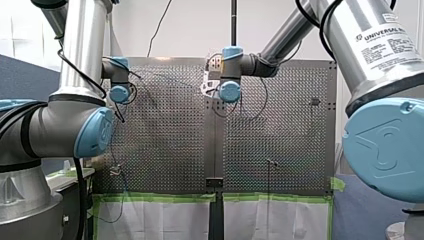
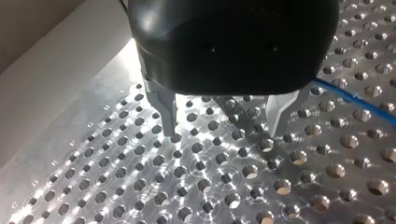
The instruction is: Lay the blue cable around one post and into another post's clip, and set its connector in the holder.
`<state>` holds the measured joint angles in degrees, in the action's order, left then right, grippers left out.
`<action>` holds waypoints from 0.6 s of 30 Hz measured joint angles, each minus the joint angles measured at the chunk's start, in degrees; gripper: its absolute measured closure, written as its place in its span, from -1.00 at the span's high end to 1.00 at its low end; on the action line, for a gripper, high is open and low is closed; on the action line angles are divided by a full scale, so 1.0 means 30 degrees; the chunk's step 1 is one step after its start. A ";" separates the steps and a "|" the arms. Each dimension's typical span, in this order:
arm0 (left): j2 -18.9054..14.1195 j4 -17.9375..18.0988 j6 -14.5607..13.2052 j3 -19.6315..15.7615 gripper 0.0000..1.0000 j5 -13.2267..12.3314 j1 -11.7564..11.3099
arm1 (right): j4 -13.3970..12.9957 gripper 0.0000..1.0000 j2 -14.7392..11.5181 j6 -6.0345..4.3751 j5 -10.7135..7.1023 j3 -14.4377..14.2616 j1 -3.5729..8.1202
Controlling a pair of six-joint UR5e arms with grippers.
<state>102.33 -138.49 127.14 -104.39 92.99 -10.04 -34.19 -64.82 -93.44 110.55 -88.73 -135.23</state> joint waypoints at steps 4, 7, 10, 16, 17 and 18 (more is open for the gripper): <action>0.0000 -0.0029 0.0093 0.0000 1.00 0.0012 0.0009 | -0.0645 -1.00 -0.0003 -0.0032 0.0217 -0.0647 0.0143; 0.0000 -0.0053 0.0115 0.0000 1.00 0.0180 0.0013 | -0.1225 -1.00 0.0017 -0.0036 0.0392 -0.1227 0.0239; 0.0001 -0.0087 0.0124 0.0000 1.00 0.0425 0.0026 | -0.1816 -1.00 0.0040 -0.0072 0.0483 -0.1814 0.0367; 0.0000 -0.0124 0.0128 0.0000 1.00 0.0593 0.0048 | -0.2894 -1.00 0.0051 -0.0265 0.0966 -0.2894 0.0751; 0.0000 -0.0125 0.0135 0.0000 1.00 0.0595 0.0054 | -0.3105 -1.00 0.0054 -0.0333 0.1120 -0.3107 0.0845; 0.0000 -0.0126 0.0144 0.0000 1.00 0.0599 0.0061 | -0.3271 -1.00 0.0055 -0.0384 0.1235 -0.3272 0.0913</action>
<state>102.33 -138.87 127.57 -104.39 94.79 -9.86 -44.00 -64.65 -94.59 114.26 -98.55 -132.49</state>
